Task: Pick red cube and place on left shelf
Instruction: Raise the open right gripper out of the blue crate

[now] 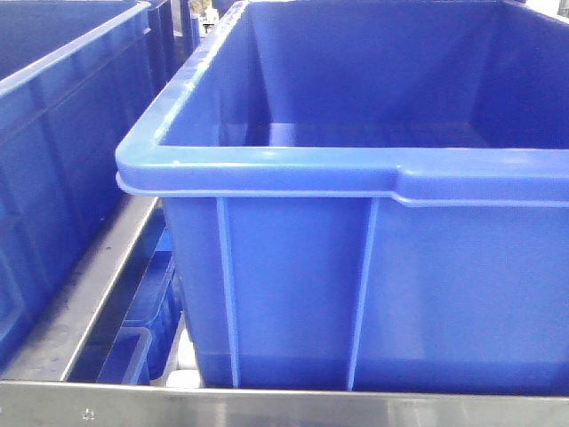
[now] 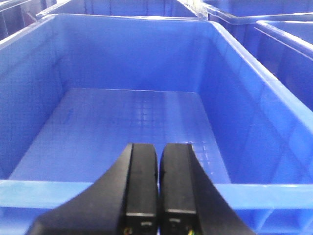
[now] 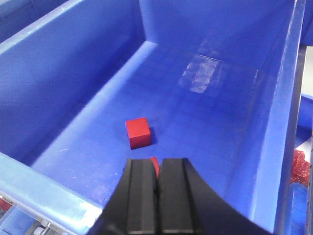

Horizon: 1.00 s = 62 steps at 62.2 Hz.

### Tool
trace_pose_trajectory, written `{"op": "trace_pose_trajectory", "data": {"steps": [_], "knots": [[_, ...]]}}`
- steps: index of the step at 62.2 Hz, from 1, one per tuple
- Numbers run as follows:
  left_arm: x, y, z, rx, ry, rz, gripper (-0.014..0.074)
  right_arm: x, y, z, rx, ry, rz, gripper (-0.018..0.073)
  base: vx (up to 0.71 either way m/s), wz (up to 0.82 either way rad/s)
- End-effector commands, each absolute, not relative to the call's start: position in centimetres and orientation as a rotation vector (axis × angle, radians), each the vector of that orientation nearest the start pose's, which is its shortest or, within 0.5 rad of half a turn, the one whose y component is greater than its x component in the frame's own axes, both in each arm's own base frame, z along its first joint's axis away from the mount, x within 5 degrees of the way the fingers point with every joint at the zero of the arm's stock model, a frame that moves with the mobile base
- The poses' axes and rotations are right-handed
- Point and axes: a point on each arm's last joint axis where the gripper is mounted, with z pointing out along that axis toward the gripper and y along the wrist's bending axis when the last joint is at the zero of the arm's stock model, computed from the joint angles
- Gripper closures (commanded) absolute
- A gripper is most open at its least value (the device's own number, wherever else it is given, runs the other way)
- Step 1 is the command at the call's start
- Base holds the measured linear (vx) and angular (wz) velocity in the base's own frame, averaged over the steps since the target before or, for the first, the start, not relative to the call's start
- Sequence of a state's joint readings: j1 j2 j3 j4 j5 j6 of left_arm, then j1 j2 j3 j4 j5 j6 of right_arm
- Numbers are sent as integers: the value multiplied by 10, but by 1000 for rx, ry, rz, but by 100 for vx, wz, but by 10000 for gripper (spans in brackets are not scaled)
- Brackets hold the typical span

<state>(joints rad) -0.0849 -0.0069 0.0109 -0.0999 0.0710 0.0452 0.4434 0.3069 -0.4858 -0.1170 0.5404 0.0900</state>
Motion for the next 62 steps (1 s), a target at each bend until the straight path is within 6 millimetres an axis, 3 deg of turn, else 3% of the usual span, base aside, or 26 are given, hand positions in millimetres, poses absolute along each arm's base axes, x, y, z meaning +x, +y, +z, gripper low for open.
{"op": "trace_pose_trajectory", "data": {"steps": [1, 26, 37, 51, 62], "knots": [[56, -5, 203, 20, 1494, -121, 496, 64, 24, 324, -369, 1699, 250, 511, 0, 0], [56, -5, 203, 20, 1494, -121, 495, 64, 25, 327, -347, 1661, 274, 511, 0, 0], [56, -5, 203, 20, 1494, -121, 495, 68, 17, 329, -219, 1626, 176, 511, 0, 0], [56, -5, 203, 20, 1494, -121, 495, 67, 1, 294, 30, 1474, 53, 511, 0, 0], [56, -5, 203, 20, 1494, -121, 495, 57, -4, 256, 98, 1380, -5, 511, 0, 0]]}}
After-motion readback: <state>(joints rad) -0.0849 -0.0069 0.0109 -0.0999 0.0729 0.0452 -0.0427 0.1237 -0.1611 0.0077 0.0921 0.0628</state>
